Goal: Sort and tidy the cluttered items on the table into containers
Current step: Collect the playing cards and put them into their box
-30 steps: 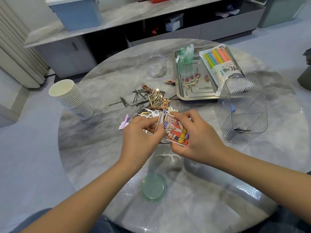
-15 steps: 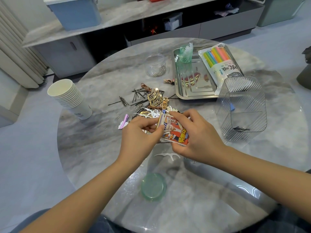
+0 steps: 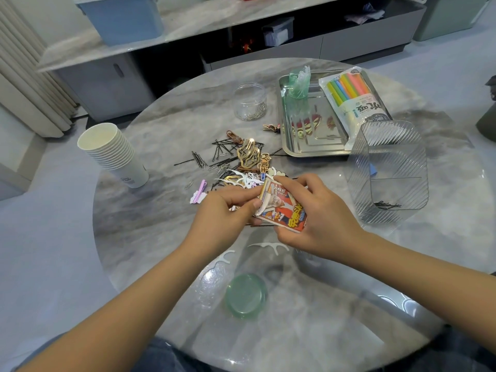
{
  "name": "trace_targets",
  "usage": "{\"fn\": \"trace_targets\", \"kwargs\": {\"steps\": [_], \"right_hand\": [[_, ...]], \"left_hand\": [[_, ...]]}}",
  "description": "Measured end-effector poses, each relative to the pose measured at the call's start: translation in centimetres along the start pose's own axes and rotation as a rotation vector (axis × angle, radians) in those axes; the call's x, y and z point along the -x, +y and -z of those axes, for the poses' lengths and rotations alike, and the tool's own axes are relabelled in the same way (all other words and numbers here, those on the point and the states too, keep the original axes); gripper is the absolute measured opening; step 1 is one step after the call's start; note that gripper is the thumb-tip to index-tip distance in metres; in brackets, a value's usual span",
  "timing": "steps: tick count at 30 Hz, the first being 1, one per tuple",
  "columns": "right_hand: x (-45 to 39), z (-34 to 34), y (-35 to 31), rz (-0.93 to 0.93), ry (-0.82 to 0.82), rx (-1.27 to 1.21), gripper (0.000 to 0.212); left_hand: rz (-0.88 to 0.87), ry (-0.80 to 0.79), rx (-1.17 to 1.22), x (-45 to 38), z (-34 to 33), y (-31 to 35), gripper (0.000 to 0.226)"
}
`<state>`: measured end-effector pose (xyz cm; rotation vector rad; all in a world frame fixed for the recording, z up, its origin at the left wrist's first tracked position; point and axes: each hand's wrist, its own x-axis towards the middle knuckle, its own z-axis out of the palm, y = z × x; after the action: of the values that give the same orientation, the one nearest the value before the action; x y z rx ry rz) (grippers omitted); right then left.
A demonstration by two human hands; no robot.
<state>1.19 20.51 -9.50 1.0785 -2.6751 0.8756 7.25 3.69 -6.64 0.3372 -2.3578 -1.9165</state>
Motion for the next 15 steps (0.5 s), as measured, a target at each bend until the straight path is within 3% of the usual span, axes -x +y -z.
{"fn": "trace_targets", "kwargs": {"steps": [3,7,15], "right_hand": [[0.0,0.0,0.1,-0.009,-0.009,-0.008,0.078],[-0.3,0.1,0.3,0.01,-0.015,-0.025,0.076],[-0.3,0.5,0.7,0.076,-0.071,-0.035,0.078]], "left_hand": [[-0.003,0.024,-0.053,0.2,-0.4,-0.2,0.033],[0.191,0.021,0.187,0.0,-0.3,0.3,0.036],[0.313,-0.031,0.256,-0.1,0.8,0.8,0.034]]}}
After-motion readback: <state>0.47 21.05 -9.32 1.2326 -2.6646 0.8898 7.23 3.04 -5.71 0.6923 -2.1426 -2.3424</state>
